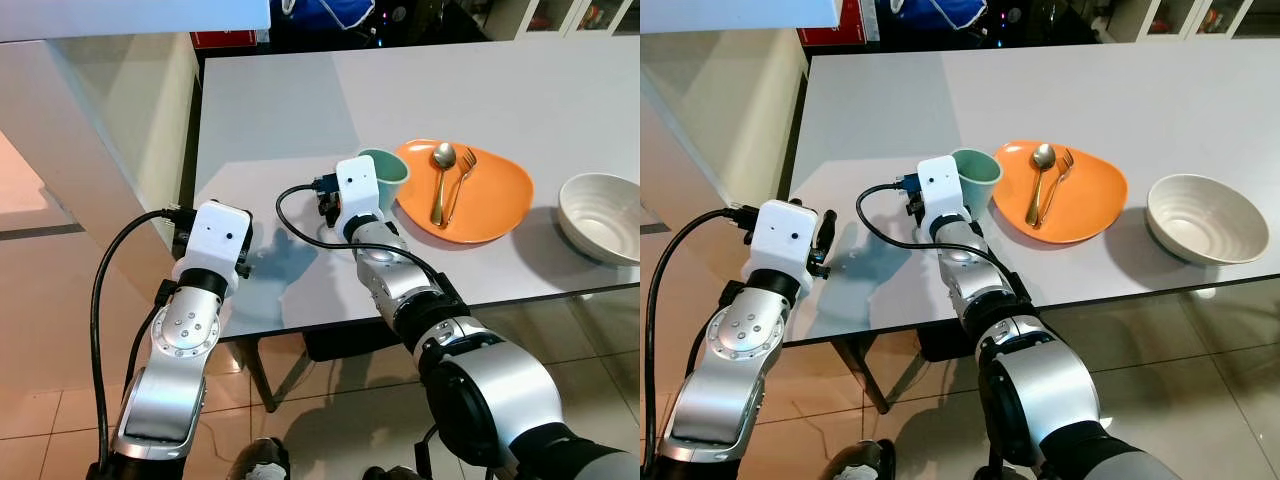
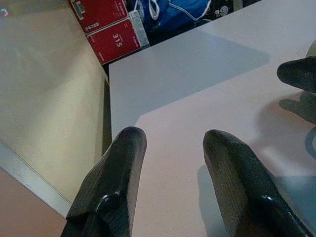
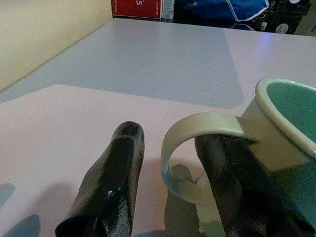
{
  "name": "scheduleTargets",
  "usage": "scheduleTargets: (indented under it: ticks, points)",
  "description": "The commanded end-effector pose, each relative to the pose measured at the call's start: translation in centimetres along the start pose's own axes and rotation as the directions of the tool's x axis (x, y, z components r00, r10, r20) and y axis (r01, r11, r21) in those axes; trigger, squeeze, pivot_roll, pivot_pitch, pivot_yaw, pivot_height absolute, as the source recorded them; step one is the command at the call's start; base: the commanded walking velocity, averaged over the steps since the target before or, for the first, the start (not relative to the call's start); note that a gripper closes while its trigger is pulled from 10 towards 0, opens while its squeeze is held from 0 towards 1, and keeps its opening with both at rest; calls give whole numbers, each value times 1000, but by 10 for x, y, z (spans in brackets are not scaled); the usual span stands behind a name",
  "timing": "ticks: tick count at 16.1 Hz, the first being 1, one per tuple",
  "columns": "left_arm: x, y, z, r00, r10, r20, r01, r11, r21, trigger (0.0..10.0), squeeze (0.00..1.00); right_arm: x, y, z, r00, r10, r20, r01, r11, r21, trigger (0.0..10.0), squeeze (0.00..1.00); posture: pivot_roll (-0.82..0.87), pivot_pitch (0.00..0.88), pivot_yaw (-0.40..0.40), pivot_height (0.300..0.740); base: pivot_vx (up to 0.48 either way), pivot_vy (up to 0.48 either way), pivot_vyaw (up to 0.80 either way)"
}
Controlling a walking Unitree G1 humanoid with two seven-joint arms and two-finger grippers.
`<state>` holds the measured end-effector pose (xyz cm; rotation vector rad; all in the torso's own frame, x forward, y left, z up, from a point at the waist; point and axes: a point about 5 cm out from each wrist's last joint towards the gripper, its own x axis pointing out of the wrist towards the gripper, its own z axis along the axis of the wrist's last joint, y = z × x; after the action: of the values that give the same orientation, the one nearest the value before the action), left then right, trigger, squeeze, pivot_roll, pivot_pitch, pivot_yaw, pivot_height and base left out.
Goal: Setting the table
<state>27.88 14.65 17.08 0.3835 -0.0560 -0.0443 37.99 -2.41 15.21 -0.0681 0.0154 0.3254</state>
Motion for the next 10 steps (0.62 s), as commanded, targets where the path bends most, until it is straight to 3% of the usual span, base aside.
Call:
scheduleTargets:
  ticks: [1,10]
  points:
    - [2,-1,-1,1000,0,-1,0,1000,2,10000,0,-3,10,-8,999,24,-23,-23,1000,16,10000,0,273,108,-17,740,0,0,0]
    - [3,-3,0,1000,-8,9,8,1000,-3,10000,0,-6,12,-18,997,26,-71,-25,1000,6,10000,8,272,110,-14,740,0,0,0]
